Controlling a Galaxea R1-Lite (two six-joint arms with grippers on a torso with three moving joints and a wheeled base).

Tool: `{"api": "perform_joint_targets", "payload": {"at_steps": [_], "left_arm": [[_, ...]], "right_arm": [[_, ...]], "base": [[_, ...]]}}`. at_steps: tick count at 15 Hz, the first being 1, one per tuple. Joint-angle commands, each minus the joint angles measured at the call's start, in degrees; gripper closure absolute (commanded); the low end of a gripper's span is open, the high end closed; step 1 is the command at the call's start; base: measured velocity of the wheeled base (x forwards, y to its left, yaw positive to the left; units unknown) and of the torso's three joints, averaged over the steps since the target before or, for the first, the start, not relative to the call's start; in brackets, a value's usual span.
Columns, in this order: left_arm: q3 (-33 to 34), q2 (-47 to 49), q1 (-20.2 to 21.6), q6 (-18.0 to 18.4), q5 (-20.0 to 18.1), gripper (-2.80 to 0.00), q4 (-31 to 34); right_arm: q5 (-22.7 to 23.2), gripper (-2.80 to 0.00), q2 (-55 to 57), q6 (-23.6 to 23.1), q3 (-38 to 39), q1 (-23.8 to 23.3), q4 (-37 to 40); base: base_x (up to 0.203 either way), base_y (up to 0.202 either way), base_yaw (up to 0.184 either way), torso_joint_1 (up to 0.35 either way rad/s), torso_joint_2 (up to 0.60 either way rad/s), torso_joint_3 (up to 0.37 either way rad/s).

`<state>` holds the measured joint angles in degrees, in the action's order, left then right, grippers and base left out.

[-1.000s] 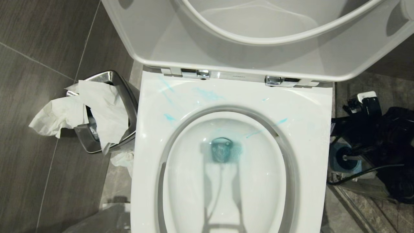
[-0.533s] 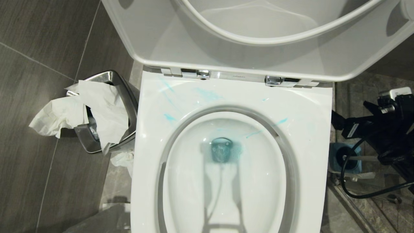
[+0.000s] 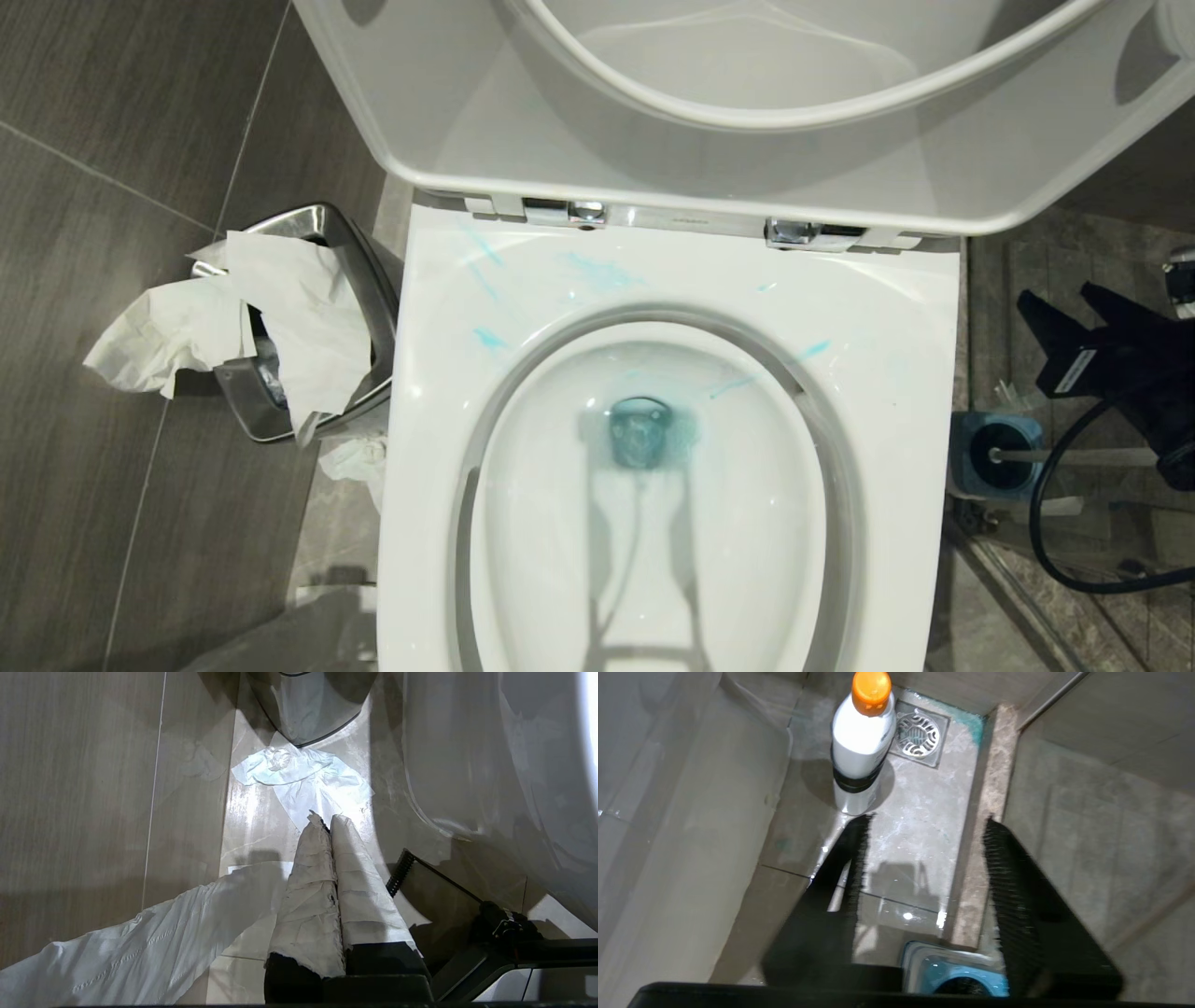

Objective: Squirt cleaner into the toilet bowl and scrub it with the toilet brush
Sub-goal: Scrub the toilet bowl

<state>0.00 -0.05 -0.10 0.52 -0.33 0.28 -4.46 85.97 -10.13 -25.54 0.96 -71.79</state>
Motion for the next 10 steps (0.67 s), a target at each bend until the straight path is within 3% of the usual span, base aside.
{"api": "perform_joint_targets", "payload": {"at_steps": [1, 4, 10], "left_arm": [[0.09, 0.05, 0.01, 0.01, -0.02, 0.0, -0.01], [0.09, 0.05, 0.01, 0.01, -0.02, 0.0, -0.01], [0.09, 0.05, 0.01, 0.01, -0.02, 0.0, -0.01]], "right_arm": [[-0.4, 0.0, -4.89, -1.48, -0.6, -0.34, 2.91], [-2.05, 0.0, -10.59, -2.31, -1.95, -0.43, 8.84], [-3.21, 0.0, -24.16, -2.77, -10.37, -0.44, 30.14]], "base": [[0.0, 0.0, 0.0, 0.0, 0.0, 0.0], [0.0, 0.0, 0.0, 0.0, 0.0, 0.0], [0.0, 0.0, 0.0, 0.0, 0.0, 0.0]]}}
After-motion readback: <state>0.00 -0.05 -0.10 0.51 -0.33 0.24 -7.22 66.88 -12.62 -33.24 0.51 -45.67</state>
